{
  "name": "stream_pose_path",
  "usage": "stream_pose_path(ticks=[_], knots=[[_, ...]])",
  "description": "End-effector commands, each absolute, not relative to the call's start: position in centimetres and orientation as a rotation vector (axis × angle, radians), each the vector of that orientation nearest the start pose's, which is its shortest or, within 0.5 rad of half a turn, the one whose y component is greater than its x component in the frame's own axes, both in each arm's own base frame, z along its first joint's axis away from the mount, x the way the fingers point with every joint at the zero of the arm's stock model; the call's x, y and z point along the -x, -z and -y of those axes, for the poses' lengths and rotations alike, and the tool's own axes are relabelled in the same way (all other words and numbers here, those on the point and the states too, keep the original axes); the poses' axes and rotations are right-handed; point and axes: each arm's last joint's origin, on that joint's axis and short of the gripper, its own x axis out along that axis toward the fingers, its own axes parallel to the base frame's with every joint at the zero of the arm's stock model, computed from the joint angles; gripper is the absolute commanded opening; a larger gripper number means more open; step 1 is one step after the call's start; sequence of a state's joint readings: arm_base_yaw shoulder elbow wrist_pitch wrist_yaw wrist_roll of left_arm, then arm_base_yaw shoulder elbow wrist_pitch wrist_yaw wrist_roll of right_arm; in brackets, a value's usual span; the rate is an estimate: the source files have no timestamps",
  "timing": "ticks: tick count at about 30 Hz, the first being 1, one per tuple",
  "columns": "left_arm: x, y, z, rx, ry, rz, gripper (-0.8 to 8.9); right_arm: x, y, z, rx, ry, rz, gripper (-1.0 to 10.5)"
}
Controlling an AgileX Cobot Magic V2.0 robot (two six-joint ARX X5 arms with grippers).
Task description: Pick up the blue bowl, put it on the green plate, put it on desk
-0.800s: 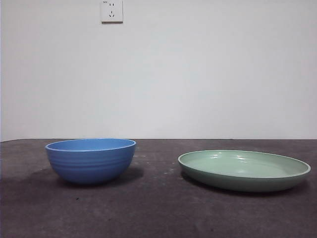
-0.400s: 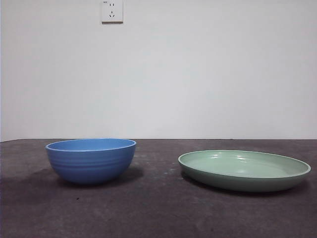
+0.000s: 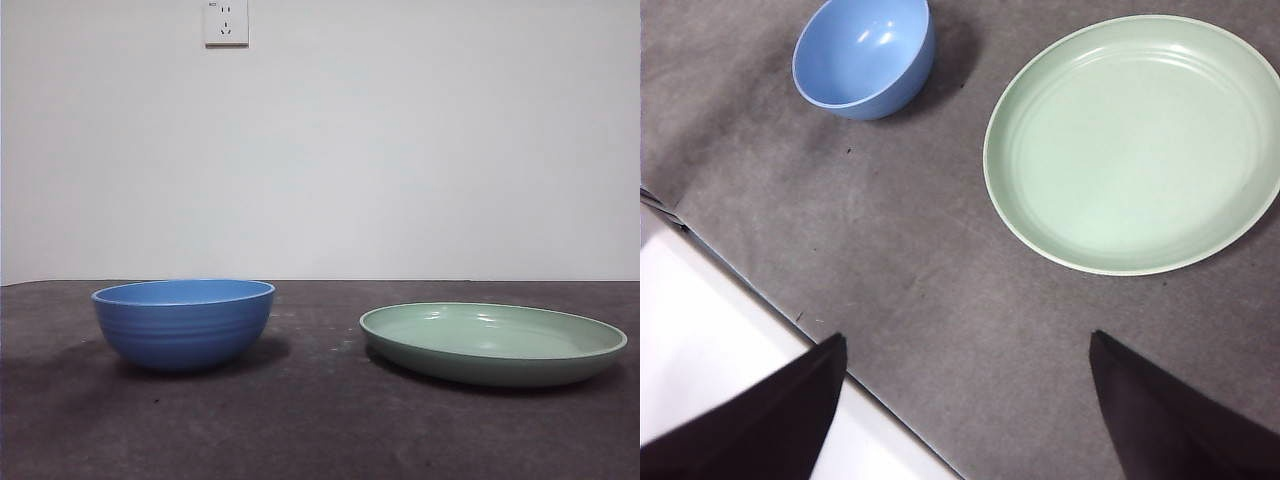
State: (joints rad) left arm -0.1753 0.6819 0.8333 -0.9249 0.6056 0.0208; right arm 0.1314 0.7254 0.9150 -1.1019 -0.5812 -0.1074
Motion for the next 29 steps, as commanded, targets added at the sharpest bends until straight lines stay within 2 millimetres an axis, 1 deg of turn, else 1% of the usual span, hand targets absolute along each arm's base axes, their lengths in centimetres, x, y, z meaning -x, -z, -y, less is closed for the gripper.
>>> stream_pose_path(ticks=[1, 7, 13, 18, 22, 26, 29], knots=[[-11.1, -30.8, 3.7, 0.141, 0.749, -0.746, 4.26, -10.6, -31.6, -3.1, -0.108, -0.718, -0.849, 3.9], [-12.4, -30.9, 3.8, 0.176, 0.698, -0.749, 4.3, -10.6, -31.6, -3.1, -0.107, -0.717, -0.849, 3.9], [-14.9, -30.9, 4.3, 0.186, 0.628, -0.799, 4.29, -10.6, -31.6, -3.0, -0.103, -0.705, -0.851, 3.9], [-17.9, -30.9, 5.3, 0.129, 0.546, -0.869, 4.29, -10.7, -31.6, -3.0, -0.102, -0.705, -0.844, 3.9], [-20.6, -30.5, 6.3, 0.066, 0.468, -0.93, 4.28, -10.7, -31.6, -3.0, -0.102, -0.705, -0.844, 3.9], [-23.5, -29.2, 7.5, 0.019, 0.428, -0.978, 4.27, -10.7, -31.6, -3.0, -0.1, -0.701, -0.844, 3.9], [-25.3, -27.8, 8.3, 0.008, 0.428, -1.004, 4.27, -10.7, -31.6, -3.0, -0.1, -0.701, -0.844, 3.9]])
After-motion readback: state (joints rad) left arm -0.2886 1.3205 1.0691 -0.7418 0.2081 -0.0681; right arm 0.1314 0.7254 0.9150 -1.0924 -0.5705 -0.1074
